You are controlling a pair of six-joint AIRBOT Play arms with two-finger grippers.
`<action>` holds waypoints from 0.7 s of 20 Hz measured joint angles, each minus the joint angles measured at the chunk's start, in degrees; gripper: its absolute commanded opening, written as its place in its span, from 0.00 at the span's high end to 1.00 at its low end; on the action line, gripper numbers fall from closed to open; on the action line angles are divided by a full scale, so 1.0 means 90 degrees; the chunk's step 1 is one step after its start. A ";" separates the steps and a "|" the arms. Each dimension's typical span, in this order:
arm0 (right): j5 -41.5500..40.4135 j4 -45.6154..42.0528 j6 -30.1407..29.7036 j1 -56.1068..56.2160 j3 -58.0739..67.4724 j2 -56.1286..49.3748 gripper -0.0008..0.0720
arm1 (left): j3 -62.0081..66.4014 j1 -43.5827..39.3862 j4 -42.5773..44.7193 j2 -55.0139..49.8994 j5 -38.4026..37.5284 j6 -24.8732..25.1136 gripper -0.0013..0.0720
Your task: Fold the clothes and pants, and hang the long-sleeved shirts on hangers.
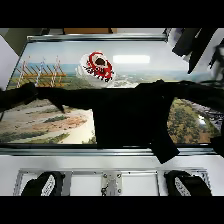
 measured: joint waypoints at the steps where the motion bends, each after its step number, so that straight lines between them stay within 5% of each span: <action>1: 0.0515 -0.0078 -0.0010 -0.0350 0.0138 0.0379 0.97 | 0.0034 0.0126 -0.0005 0.0491 -0.0221 -0.0068 0.96; 8: 0.2637 -0.0206 0.0214 -0.1792 0.0435 0.0867 0.97 | 0.0474 0.0559 -0.0027 0.1435 -0.1736 -0.0277 0.96; 11: 0.2526 -0.0141 0.0308 -0.1630 0.0457 -0.0002 0.97 | 0.0529 0.0175 -0.0029 0.0510 -0.1685 -0.0134 0.96; 14: 0.1455 0.0002 0.0333 -0.1154 0.0561 -0.1207 0.97 | 0.0833 -0.0527 0.0027 -0.1039 -0.0918 0.0066 0.96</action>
